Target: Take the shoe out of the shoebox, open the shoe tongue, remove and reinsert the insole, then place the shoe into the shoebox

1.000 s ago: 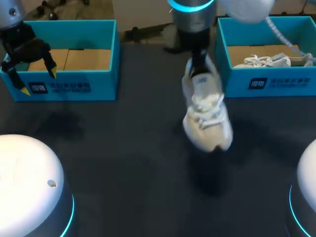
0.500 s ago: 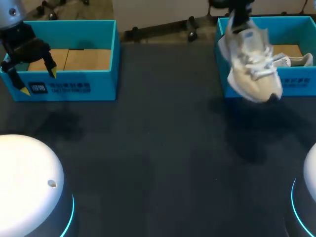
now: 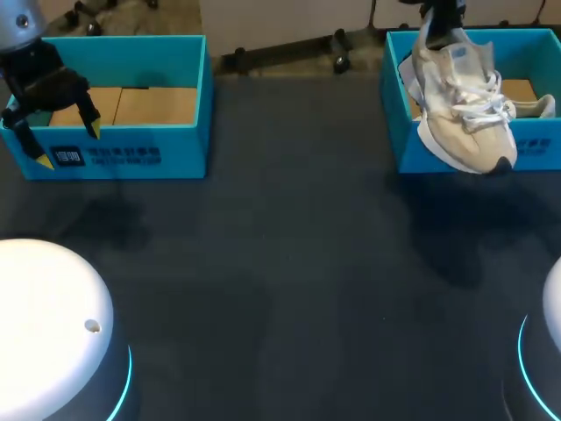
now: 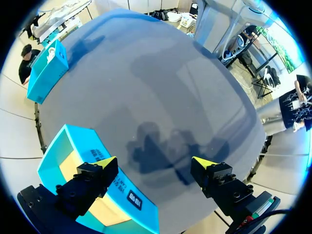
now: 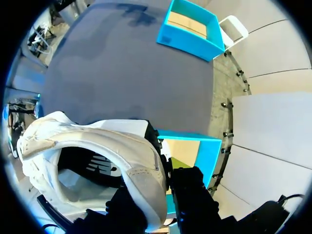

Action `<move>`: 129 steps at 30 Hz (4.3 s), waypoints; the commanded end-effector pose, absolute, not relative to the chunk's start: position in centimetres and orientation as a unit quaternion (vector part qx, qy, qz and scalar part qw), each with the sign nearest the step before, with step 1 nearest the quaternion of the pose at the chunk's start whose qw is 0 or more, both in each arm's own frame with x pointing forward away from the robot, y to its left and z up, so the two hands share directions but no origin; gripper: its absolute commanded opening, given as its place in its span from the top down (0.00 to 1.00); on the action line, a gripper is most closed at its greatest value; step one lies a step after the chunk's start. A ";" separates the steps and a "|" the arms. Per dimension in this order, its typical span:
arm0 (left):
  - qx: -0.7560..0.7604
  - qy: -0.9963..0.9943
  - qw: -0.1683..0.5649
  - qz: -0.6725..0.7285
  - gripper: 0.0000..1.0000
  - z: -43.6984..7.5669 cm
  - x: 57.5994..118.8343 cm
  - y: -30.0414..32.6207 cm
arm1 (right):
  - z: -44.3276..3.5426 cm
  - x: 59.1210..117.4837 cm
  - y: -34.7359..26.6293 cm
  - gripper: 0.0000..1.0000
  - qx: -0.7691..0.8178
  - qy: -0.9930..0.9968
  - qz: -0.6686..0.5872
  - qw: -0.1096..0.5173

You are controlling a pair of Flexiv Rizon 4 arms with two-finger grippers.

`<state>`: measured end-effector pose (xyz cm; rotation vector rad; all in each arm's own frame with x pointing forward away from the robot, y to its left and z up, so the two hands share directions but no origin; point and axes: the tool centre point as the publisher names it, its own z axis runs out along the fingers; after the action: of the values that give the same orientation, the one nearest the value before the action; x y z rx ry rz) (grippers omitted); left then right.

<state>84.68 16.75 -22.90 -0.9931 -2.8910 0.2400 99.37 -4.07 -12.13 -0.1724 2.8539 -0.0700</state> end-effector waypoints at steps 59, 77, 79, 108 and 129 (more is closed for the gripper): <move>-0.324 -0.942 0.039 0.078 0.00 -22.9 84.7 16.8 | -12.7 125.2 -26.5 1.00 0.114 0.983 -0.043 0.139; -0.324 -0.942 0.039 0.078 0.00 -22.9 84.7 16.8 | -13.3 119.4 -32.4 1.00 0.572 0.798 -0.061 0.180; -0.324 -0.942 0.039 0.078 0.00 -22.9 84.7 16.8 | -13.3 119.4 -32.4 1.00 0.572 0.798 -0.061 0.180; -0.324 -0.942 0.039 0.078 0.00 -22.9 84.7 16.8 | -16.5 114.8 -31.0 1.00 0.661 0.715 -0.088 0.210; -0.324 -0.942 0.039 0.078 0.00 -22.9 84.7 16.8 | -18.6 113.9 -30.8 1.00 0.698 0.679 -0.108 0.199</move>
<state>84.68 16.76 -22.91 -0.9928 -2.8913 0.2401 113.81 -31.28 -18.07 1.9445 1.9155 -0.2901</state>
